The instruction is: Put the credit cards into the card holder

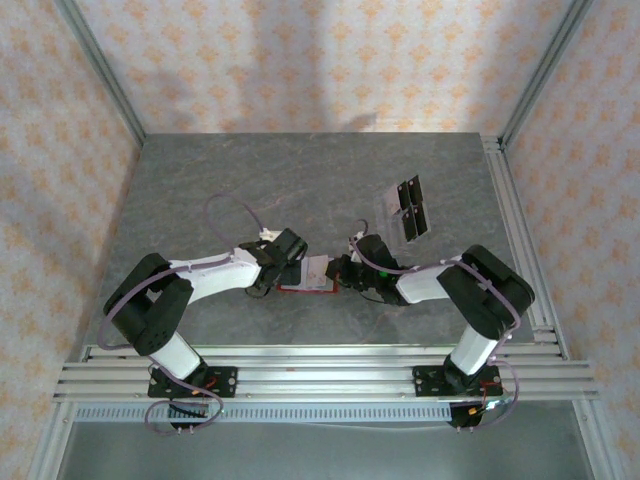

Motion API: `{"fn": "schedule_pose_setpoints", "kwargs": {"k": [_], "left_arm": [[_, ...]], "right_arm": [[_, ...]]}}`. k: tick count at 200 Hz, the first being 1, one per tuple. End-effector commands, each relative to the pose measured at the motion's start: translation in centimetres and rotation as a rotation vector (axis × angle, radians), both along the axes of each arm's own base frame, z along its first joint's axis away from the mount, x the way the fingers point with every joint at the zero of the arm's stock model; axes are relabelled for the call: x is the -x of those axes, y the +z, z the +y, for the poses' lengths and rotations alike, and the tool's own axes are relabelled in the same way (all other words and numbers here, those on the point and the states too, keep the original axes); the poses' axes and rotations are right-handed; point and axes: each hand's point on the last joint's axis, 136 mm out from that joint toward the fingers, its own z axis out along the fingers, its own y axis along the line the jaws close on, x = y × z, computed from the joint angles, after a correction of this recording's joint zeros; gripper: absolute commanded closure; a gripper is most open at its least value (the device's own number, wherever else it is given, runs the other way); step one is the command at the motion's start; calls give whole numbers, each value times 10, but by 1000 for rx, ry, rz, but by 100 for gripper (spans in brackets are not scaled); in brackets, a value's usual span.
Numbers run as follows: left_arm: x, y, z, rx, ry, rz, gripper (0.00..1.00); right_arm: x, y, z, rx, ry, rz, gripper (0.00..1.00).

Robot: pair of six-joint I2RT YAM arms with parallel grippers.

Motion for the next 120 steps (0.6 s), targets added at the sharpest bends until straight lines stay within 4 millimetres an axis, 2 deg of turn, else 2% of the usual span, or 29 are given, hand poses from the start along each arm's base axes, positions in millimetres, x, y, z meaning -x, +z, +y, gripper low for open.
{"fn": "schedule_pose_setpoints", "kwargs": {"k": [1, 102, 120], "left_arm": [[13, -7, 13, -60, -2, 34, 0], [13, -5, 12, -54, 1, 27, 0], [13, 0, 20, -80, 25, 11, 0]], "right_arm": [[4, -4, 5, -17, 22, 10, 100], [2, 1, 13, -62, 31, 21, 100], [2, 2, 11, -51, 23, 17, 100]]}}
